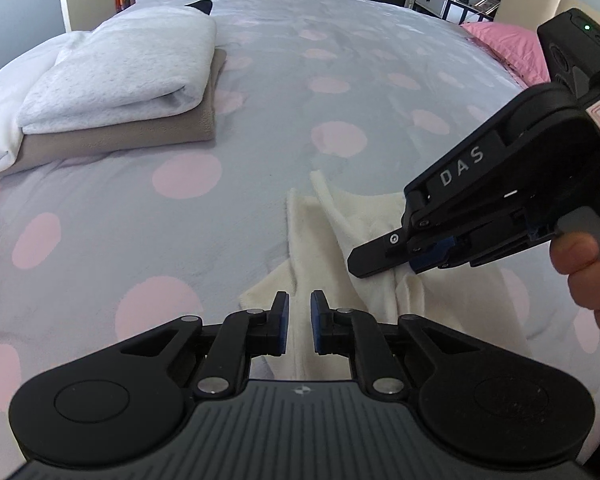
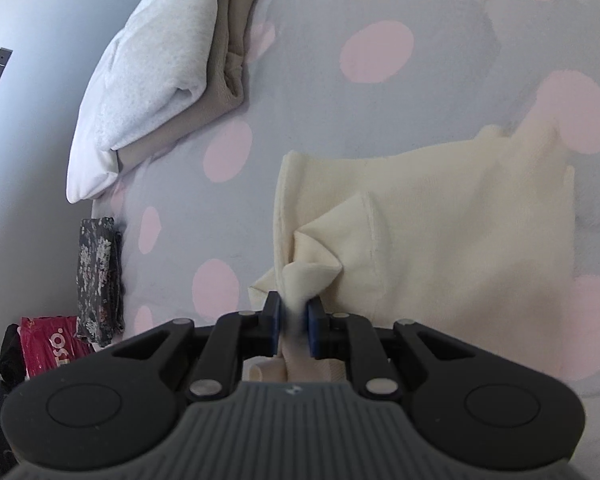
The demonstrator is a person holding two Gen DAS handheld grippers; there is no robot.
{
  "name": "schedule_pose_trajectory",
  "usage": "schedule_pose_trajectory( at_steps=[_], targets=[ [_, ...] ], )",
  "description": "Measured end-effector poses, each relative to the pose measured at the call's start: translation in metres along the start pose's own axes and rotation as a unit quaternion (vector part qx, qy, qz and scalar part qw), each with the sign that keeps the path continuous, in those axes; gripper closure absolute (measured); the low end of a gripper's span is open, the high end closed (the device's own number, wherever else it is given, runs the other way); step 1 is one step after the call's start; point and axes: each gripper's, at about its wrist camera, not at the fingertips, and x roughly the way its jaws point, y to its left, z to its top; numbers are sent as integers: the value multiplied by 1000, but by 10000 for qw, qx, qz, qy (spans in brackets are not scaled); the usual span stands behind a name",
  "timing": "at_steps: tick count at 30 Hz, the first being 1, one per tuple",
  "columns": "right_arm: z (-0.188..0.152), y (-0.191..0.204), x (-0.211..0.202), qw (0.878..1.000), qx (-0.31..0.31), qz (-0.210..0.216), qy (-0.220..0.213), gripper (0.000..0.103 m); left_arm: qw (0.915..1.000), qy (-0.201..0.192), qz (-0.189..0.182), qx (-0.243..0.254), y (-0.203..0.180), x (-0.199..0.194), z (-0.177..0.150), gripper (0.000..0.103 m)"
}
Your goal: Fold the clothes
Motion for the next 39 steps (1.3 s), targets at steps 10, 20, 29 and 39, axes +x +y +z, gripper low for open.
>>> schedule_pose_trajectory(
  at_steps=[10, 20, 29, 39],
  targets=[
    [-2, -5, 19, 9993, 115, 306, 162, 69, 10000, -62, 55, -38, -2, -9, -3, 93],
    [-46, -24, -65, 9948, -693, -221, -719, 68, 9992, -292, -224, -141, -14, -32, -12, 70],
    [-127, -60, -88, 9781, -1378, -1052, -1153, 87, 9970, -436, -45, 631, -59, -32, -28, 96],
    [-180, -44, -51, 9410, -2613, -1730, -1274, 84, 9902, 254, 661, 1201, -63, 6, -60, 100]
  ],
)
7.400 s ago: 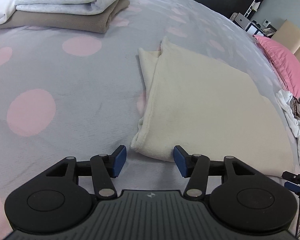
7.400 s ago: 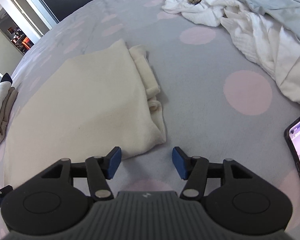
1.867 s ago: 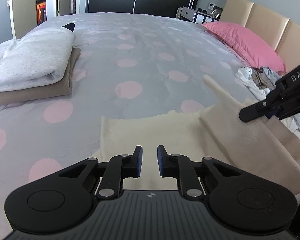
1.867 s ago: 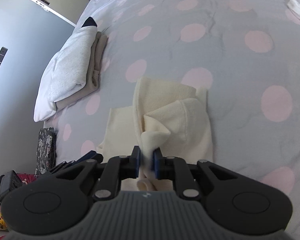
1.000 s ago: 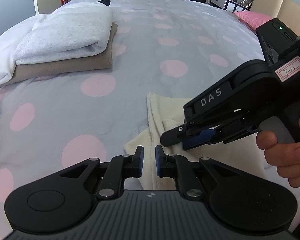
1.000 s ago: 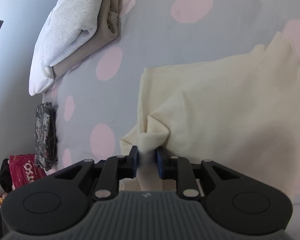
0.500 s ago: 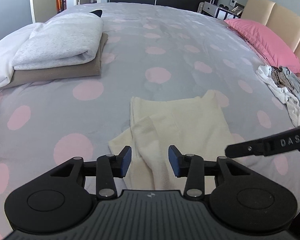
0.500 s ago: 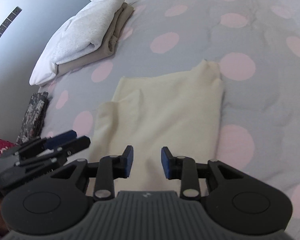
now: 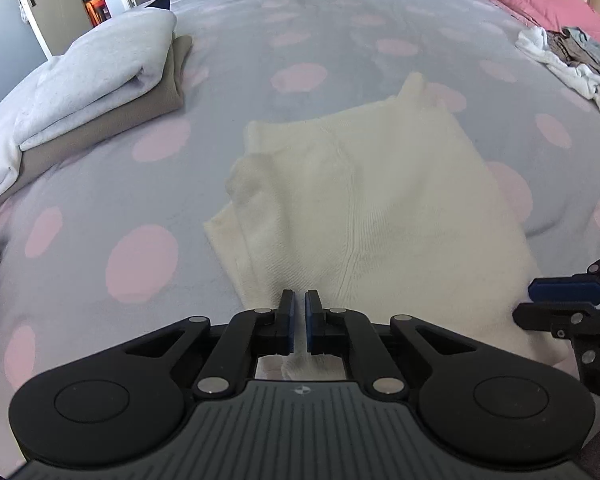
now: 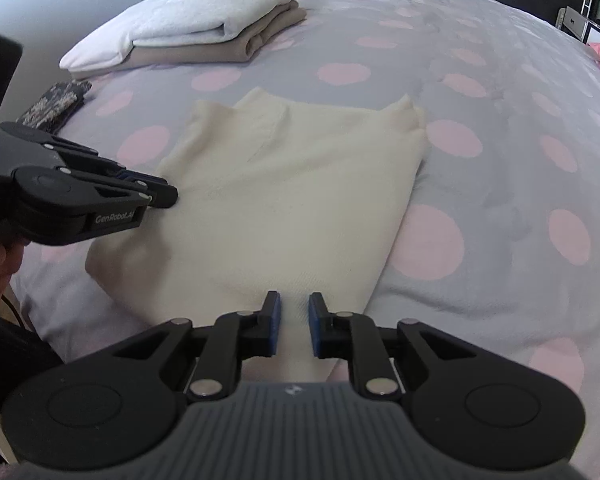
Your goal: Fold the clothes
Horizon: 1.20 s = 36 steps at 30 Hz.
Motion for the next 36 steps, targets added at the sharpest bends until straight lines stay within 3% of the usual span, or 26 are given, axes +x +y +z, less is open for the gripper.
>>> schedule_pose_trajectory(
  at_steps=[5, 8, 11, 16, 17, 20, 25, 31, 36],
  targets=[
    [-14, 3, 2, 9998, -169, 41, -69, 83, 9999, 28, 117, -15, 1, -1, -2, 99],
    [-19, 0, -8, 9998, -115, 157, -6, 83, 9984, 46, 547, 154, 0, -9, -6, 99],
    [-26, 0, -18, 9999, -107, 97, 62, 83, 9973, 88, 734, -16, 7, -19, -14, 99],
    [-34, 1, -32, 9986, -196, -469, -149, 80, 9971, -336, 504, -467, 13, -46, -21, 99],
    [-36, 0, -33, 9981, -167, -563, -166, 73, 9970, -427, 445, -477, 10, -50, -21, 99],
    [-44, -2, -34, 9972, -93, -713, -192, 71, 9976, -547, 267, -342, -2, -56, -19, 92],
    [-59, 6, -32, 9944, -147, -993, -343, 65, 9986, -490, 161, 84, -20, -49, -22, 88],
    [-67, 21, -25, 9934, -322, -1016, -414, 65, 9994, -345, 93, -13, -17, -40, -25, 88],
    [-72, 37, -13, 9918, -567, -1120, -252, 65, 9992, -163, 216, 303, -24, -29, -32, 88]
  ],
)
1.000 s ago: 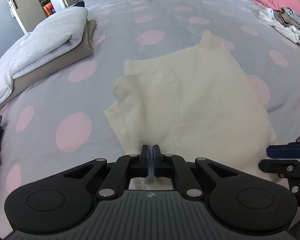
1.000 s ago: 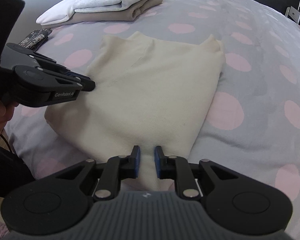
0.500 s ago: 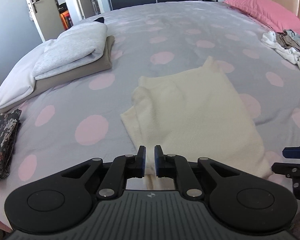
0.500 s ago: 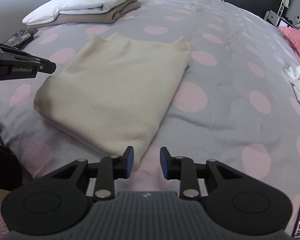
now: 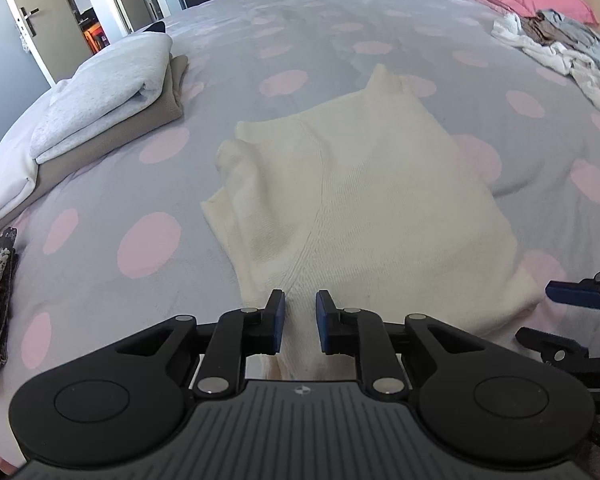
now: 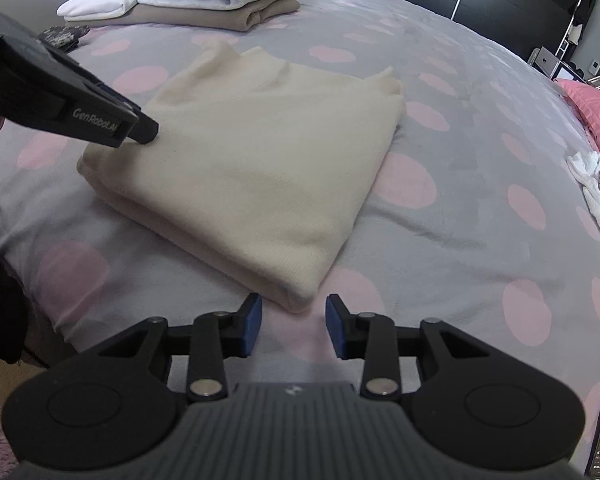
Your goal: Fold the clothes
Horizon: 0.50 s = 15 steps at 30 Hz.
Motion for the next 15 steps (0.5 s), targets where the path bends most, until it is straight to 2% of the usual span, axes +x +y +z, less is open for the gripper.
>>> schedule_pose_trajectory(
  at_steps=[4, 9, 10, 11, 15],
  targets=[
    [1, 1, 8, 9996, 134, -245, -41, 66, 9997, 66, 111, 183, -4, 7, -3, 88],
    [5, -3, 14, 9981, 451, -377, -166, 67, 9998, 140, 96, 144, -3, 11, -2, 88],
    [5, -3, 14, 9982, 445, -370, -132, 74, 9997, 156, 95, 135, -3, 11, -2, 88],
    [5, -3, 14, 9983, 439, -363, -99, 90, 9997, 173, 96, 126, -3, 12, -2, 88],
    [4, 3, 6, 9987, 143, -471, -100, 93, 9995, 249, 145, 155, -2, 14, -4, 90]
  ],
)
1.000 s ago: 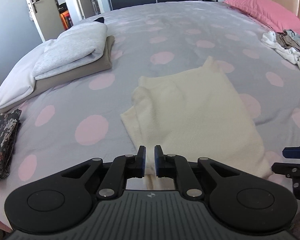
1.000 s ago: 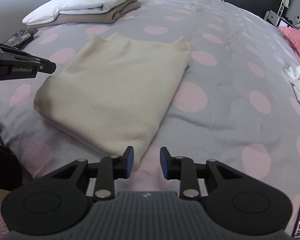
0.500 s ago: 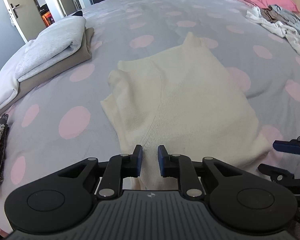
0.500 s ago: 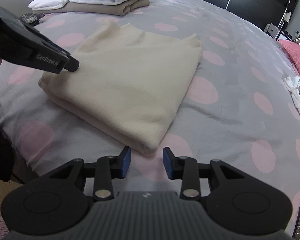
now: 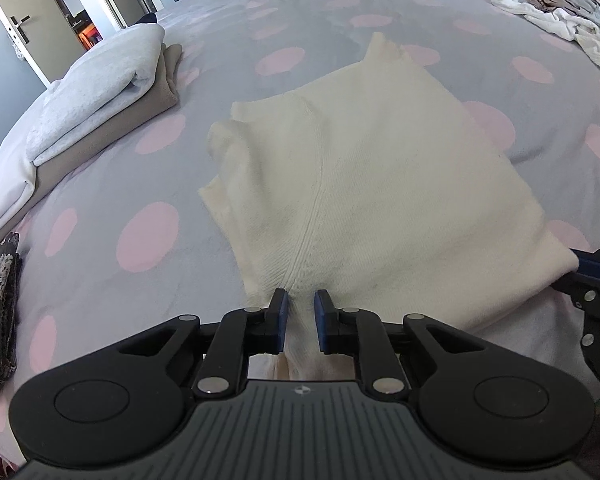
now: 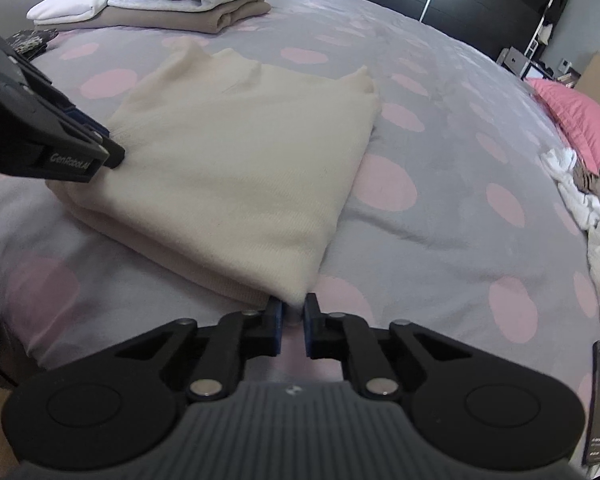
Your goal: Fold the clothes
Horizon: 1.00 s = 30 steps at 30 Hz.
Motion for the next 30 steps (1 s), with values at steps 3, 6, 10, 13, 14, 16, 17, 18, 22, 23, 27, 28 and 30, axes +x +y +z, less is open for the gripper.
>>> schedule_pose_trajectory(
  at_steps=[3, 6, 10, 13, 14, 16, 17, 18, 22, 23, 27, 28, 30],
  targets=[
    [-3, -5, 3, 9999, -13, 42, 164, 96, 9998, 112, -13, -140, 5, 1, -2, 92],
    [-5, -9, 3, 9996, 10, 88, 266, 97, 9991, 248, -45, -352, 13, 2, -4, 95],
    [-9, -17, 5, 9983, 84, -29, 574, 103, 9972, 335, -116, -654, 24, -2, -8, 94],
    [-6, -31, 2, 9975, 350, -44, 610, 100, 9940, 392, -119, -1018, 38, -8, -9, 82],
    [-5, -34, 0, 9976, 398, -59, 571, 98, 9931, 387, -73, -1106, 43, -10, -8, 78],
    [-2, -39, -3, 9977, 454, -86, 496, 98, 9922, 315, 86, -1201, 52, -17, -7, 78],
    [1, -40, -4, 9978, 463, -91, 468, 96, 9924, 246, 147, -1199, 56, -21, -4, 78],
    [4, -43, -5, 9978, 485, -102, 434, 93, 9921, 176, 150, -1232, 62, -24, -1, 78],
    [19, -54, -7, 9976, 612, -151, 301, 76, 9871, -139, -207, -1584, 82, -35, 11, 75],
    [23, -57, -6, 9973, 655, -161, 284, 74, 9851, -215, -316, -1675, 86, -37, 13, 69],
    [37, -69, -2, 9956, 902, -155, 206, 67, 9822, -419, -630, -1721, 92, -35, 27, 61],
    [40, -73, -1, 9949, 986, -113, 172, 64, 9823, -442, -692, -1683, 92, -34, 30, 61],
    [45, -79, 1, 9934, 1140, -12, 107, 61, 9826, -477, -804, -1606, 94, -31, 36, 59]
  ],
)
